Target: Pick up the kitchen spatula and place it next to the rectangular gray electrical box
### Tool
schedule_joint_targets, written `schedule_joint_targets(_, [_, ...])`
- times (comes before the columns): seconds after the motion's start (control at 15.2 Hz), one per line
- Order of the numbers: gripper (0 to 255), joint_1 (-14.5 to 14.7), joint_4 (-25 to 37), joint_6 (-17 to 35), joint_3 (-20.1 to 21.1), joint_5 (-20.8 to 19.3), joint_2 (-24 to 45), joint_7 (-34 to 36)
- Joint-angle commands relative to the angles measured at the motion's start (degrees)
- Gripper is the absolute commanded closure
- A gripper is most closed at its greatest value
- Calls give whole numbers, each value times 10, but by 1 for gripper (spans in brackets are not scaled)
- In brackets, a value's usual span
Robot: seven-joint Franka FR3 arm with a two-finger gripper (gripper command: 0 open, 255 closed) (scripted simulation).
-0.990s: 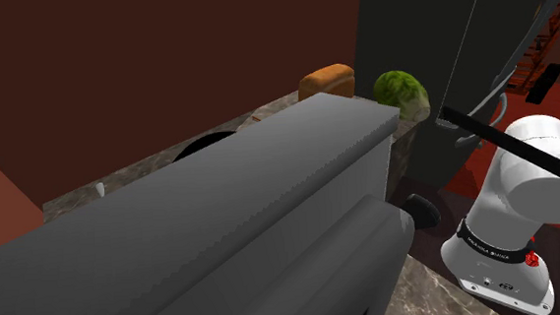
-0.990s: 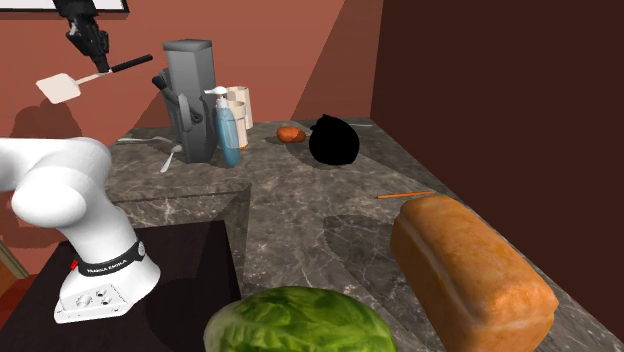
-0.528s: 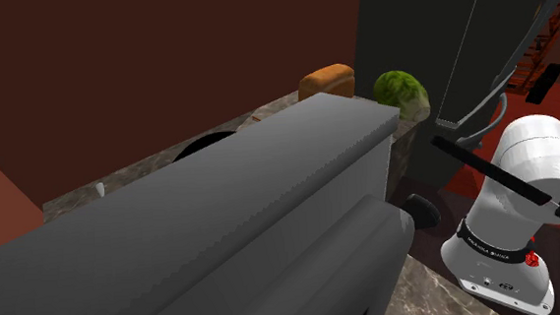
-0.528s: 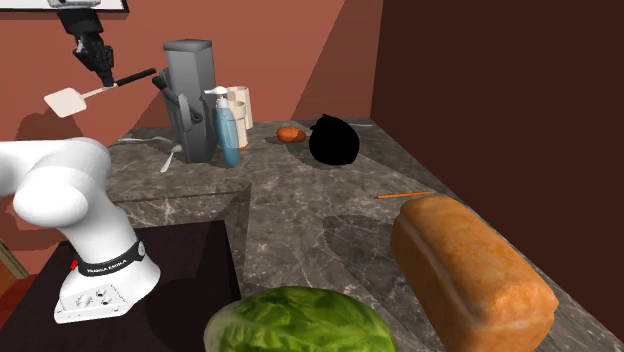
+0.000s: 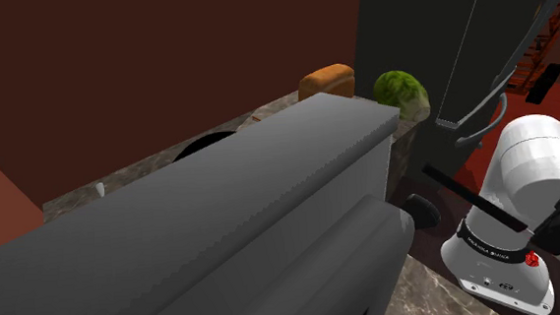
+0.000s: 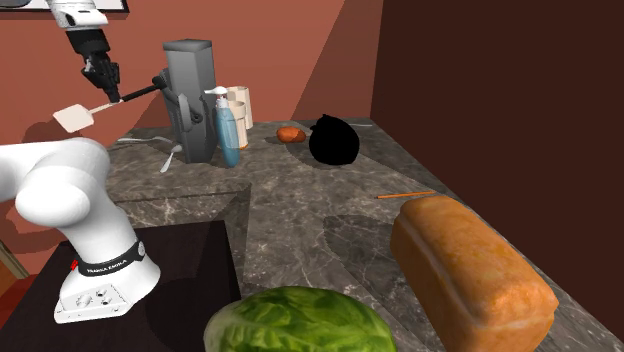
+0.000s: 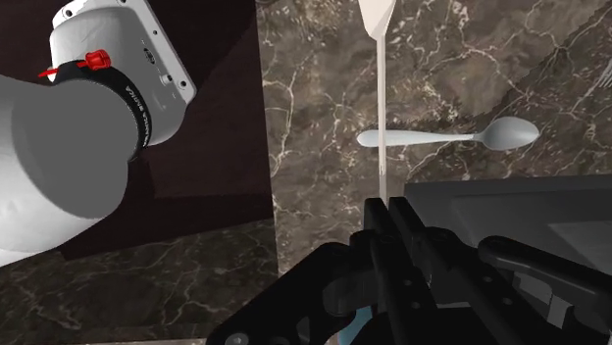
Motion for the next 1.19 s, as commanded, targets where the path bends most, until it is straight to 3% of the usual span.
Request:
schedule_joint_targets(0.0, [255,4,-17,8,7,7,-10,-1])
schedule_joint_targets(1.12, [255,45,-149,71,84,82,-83,-4])
